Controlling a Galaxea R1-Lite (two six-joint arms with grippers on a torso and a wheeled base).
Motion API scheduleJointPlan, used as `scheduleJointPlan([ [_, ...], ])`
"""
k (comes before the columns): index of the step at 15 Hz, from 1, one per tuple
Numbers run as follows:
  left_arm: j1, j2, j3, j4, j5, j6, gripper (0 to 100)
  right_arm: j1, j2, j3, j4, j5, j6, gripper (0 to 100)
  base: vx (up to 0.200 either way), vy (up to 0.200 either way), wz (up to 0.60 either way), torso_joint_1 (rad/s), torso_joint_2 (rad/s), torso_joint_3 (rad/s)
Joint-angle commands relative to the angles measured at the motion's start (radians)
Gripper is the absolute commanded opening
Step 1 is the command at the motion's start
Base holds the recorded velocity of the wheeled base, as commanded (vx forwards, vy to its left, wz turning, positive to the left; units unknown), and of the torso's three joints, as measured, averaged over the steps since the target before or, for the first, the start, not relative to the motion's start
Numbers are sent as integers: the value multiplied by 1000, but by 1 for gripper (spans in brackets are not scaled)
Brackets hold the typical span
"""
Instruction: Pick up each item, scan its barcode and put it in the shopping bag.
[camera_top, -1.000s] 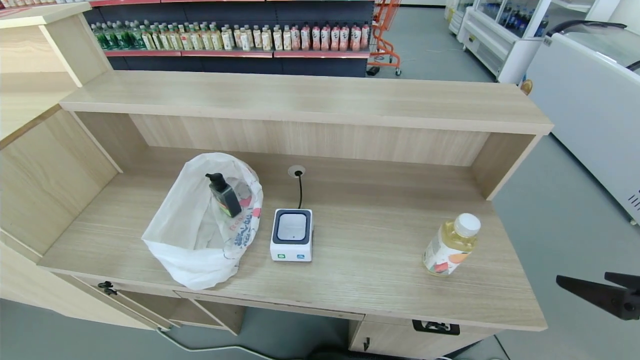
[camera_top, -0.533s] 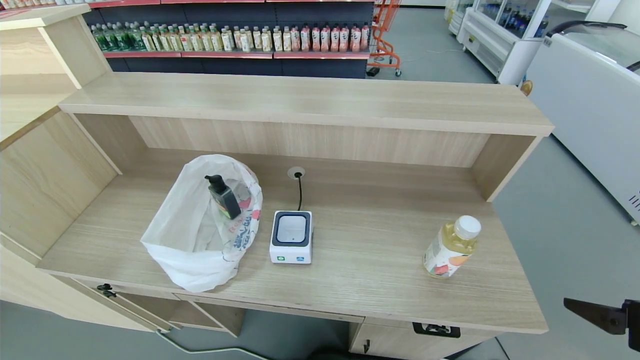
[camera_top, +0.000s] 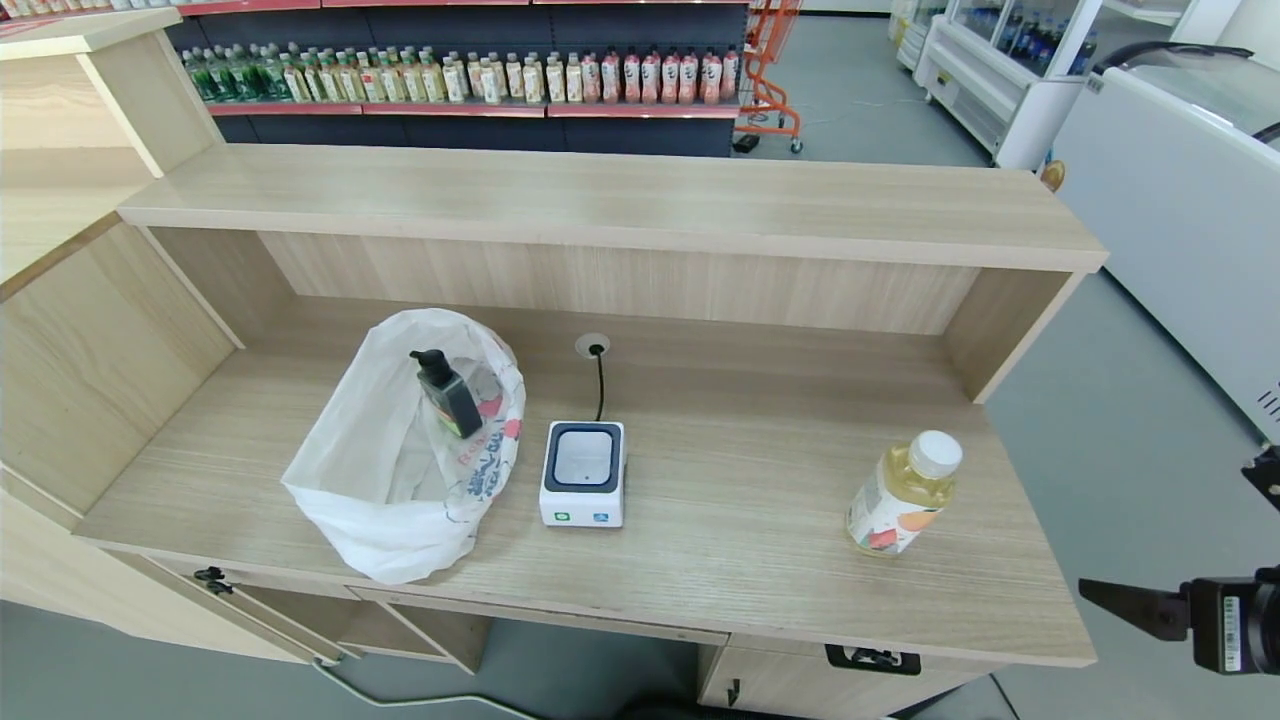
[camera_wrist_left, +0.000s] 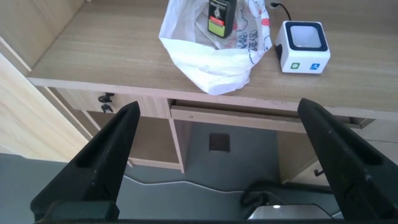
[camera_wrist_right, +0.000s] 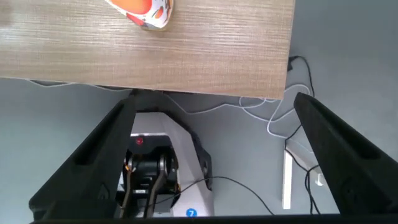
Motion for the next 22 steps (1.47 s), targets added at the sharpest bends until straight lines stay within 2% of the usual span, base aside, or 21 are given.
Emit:
scheduleJointPlan([
  [1,1,0,0,0,0,0,100,38,131,27,-85,2,-2,100,0,0,0,0,0,0],
  [9,1,0,0,0,0,1,100,140,358,84,-459,1,-4,100,0,0,0,0,0,0],
  [22,1,0,0,0,0,0,100,229,606,106,-869,-4,-11,100,0,0,0,0,0,0],
])
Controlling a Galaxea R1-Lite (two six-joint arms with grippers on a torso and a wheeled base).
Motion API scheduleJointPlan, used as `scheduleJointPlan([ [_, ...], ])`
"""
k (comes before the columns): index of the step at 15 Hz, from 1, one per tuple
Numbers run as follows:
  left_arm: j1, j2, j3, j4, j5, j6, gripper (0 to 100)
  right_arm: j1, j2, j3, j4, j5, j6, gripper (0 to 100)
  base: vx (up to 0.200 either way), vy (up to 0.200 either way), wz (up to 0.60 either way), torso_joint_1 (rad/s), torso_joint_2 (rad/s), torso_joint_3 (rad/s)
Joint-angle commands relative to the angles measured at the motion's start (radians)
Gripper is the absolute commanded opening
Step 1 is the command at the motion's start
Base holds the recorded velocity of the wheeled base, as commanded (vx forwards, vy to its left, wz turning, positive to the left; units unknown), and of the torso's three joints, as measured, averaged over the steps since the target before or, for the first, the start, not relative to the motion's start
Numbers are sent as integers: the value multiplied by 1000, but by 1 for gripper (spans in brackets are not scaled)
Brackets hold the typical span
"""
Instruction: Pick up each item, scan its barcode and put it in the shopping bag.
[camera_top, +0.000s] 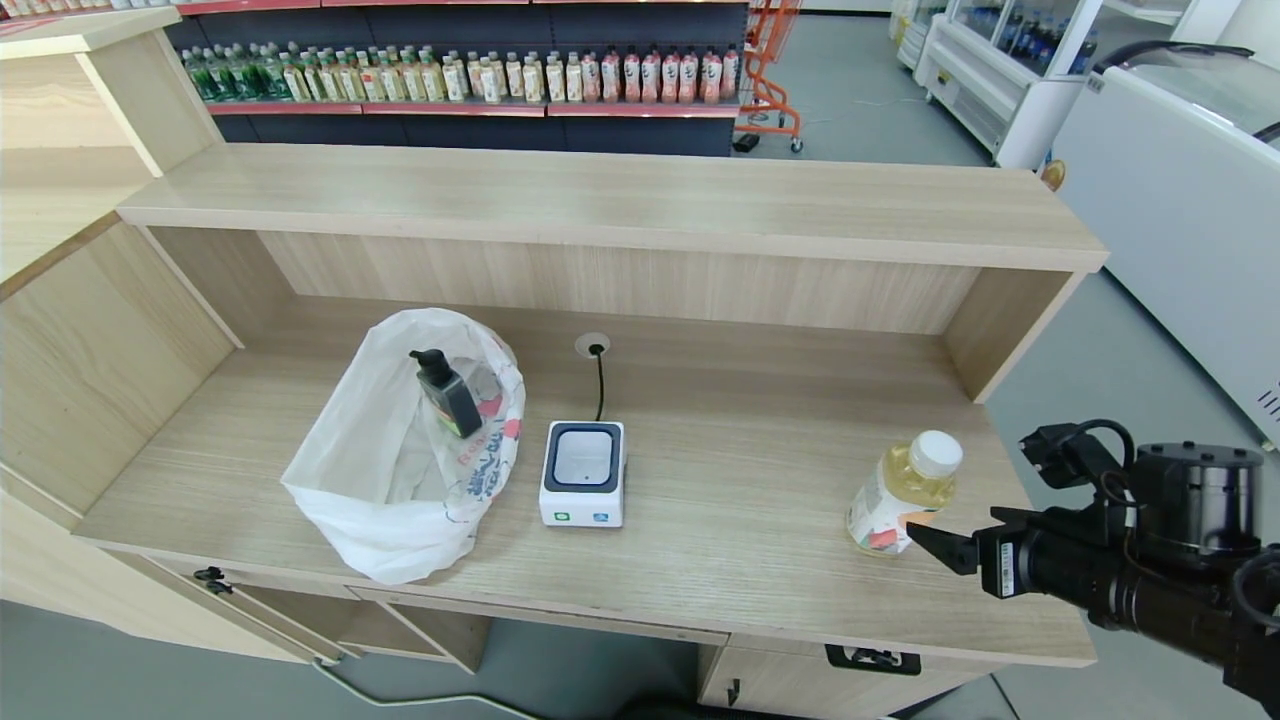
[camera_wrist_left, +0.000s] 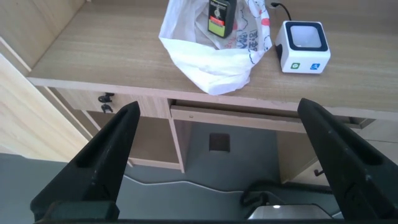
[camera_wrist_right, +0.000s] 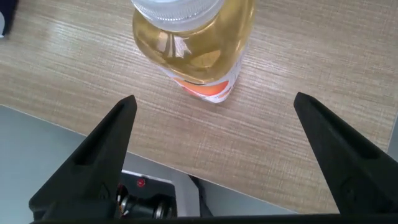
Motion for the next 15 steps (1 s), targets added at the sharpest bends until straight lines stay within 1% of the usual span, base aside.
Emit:
scheduleJointPlan([
  [1,0,0,0,0,0,-1,100,6,65,1,-48,-1,-1,100,0,0,0,0,0,0],
  [2,0,0,0,0,0,-1,100,8,93,2,-88,-1,-1,100,0,0,0,0,0,0],
  [5,0,0,0,0,0,-1,100,8,138,-1,-150,2,-22,100,0,0,0,0,0,0],
  [7,0,0,0,0,0,-1,100,23,185,-2,-220,4,-30,100,0,0,0,0,0,0],
  [14,0,0,0,0,0,1,100,51,276,-19,-354,8,-30,100,0,0,0,0,0,0],
  [15,0,0,0,0,0,-1,100,49,299,-21,-386,25,-33,100,0,0,0,0,0,0],
])
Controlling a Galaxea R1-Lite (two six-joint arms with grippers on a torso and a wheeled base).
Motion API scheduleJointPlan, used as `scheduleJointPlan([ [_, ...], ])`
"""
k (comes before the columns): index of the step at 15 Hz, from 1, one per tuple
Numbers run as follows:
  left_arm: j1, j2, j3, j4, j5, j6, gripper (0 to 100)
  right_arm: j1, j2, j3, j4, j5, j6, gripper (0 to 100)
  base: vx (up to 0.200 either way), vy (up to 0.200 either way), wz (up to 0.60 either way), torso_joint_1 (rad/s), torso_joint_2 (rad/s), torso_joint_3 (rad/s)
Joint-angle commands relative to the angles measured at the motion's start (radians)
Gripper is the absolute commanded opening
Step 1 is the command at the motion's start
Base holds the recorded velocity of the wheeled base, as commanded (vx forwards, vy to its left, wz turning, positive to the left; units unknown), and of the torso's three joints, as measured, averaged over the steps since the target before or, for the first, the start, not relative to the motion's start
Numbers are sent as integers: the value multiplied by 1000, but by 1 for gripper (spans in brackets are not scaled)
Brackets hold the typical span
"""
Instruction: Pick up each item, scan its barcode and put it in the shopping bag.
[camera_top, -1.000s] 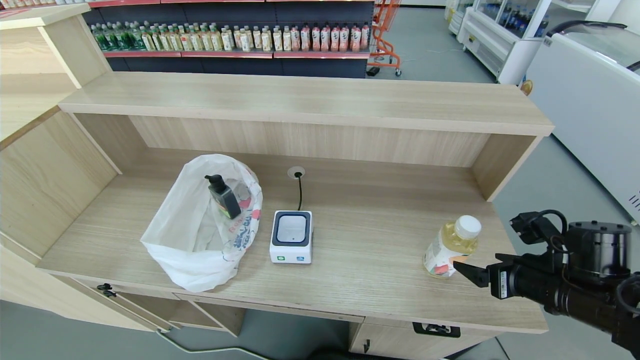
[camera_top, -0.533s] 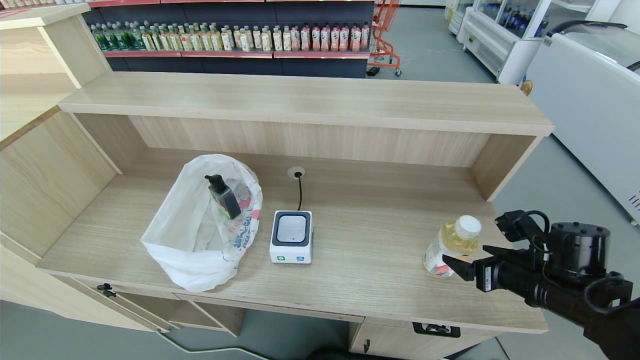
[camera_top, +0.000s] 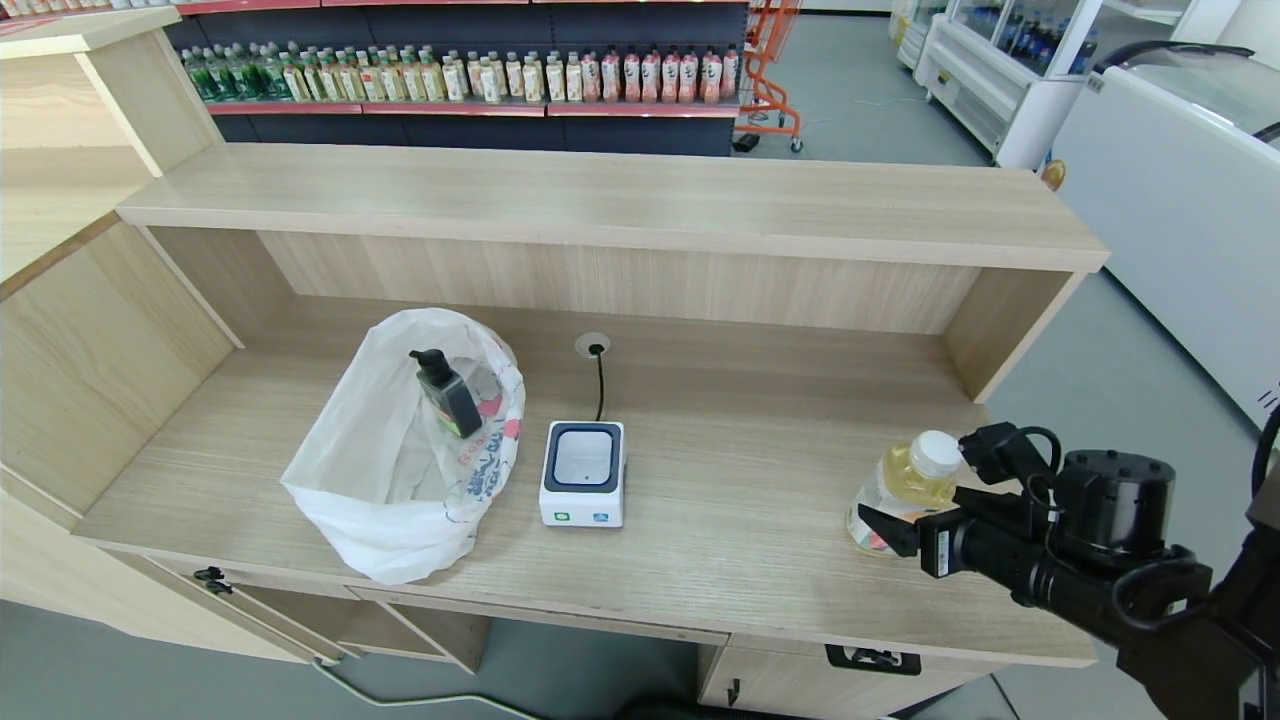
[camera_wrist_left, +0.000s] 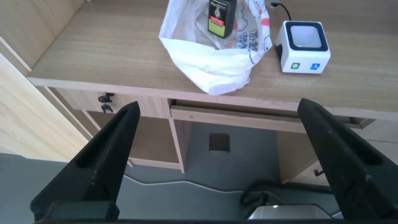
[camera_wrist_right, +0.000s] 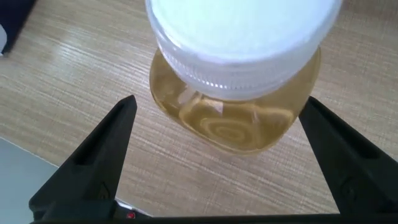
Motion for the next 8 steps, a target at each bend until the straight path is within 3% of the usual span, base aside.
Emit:
scheduleJointPlan([
  [1,0,0,0,0,0,-1,100,1,46,-2,-29,15,-6,100,0,0,0,0,0,0],
  [8,0,0,0,0,0,-1,100,1,137,-62,-123,32,-59,100,0,0,0,0,0,0],
])
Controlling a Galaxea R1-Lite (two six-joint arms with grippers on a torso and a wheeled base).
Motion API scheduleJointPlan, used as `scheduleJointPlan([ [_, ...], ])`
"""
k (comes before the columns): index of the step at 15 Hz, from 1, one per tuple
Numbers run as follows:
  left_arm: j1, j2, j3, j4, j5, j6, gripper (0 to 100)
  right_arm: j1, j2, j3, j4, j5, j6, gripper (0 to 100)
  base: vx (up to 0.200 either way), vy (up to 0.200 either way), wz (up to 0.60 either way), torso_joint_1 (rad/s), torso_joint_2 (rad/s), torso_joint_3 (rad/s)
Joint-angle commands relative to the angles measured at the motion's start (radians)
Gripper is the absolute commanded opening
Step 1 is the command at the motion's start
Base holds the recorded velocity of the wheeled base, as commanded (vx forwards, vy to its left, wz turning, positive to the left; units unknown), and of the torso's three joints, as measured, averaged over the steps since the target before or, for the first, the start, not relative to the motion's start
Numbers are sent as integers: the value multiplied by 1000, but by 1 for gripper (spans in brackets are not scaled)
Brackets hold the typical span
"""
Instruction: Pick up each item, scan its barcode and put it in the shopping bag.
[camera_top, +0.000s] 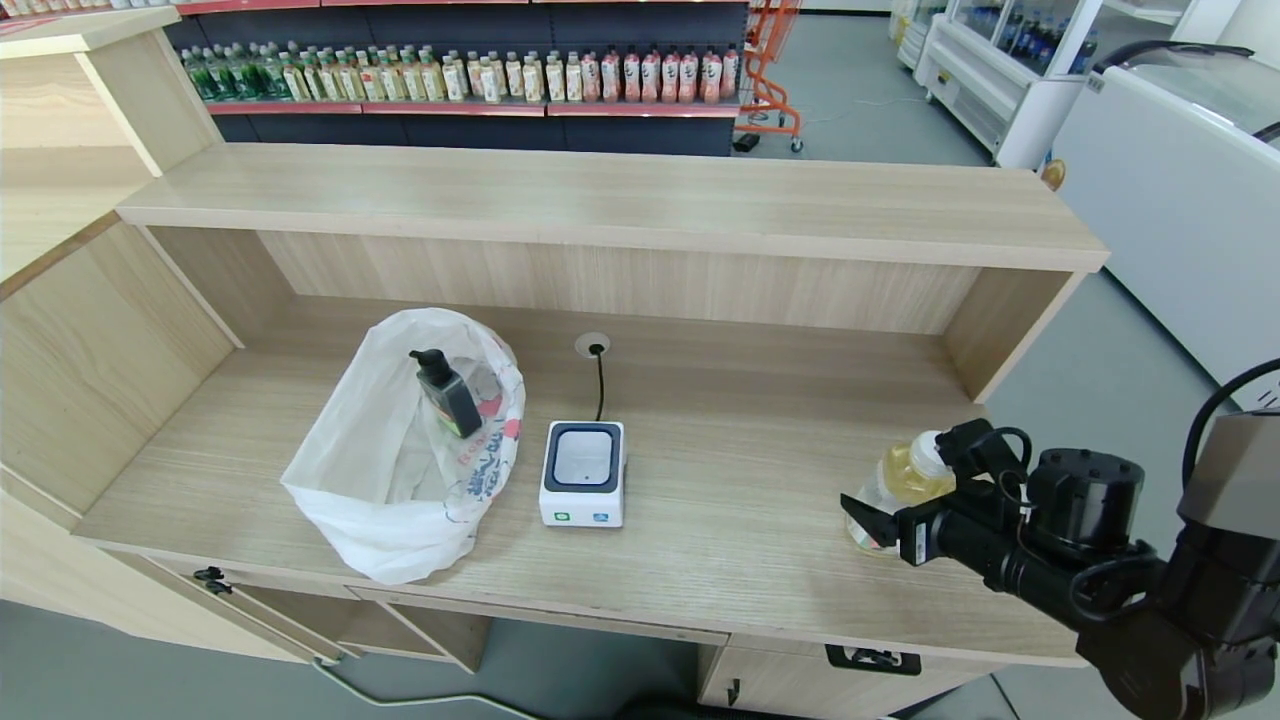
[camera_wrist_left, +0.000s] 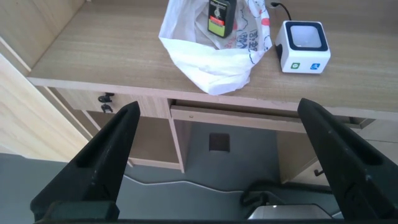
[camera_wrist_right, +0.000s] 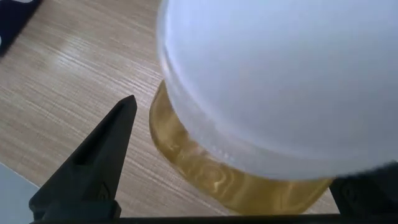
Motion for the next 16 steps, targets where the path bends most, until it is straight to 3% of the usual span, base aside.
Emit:
scheduleJointPlan([
  [1,0,0,0,0,0,0,100,1,33,-18,-1,14,-6,100,0,0,0,0,0,0],
  [6,0,0,0,0,0,0,100,0,61,-72,-2,70,-8,100,0,0,0,0,0,0],
  [7,0,0,0,0,0,0,100,0,61,-75,-2,70,-8,0,0,0,0,0,0,0],
  [16,0,0,0,0,0,0,100,-8,10,-40,-24,106,-51,0,0,0,0,0,0,0],
])
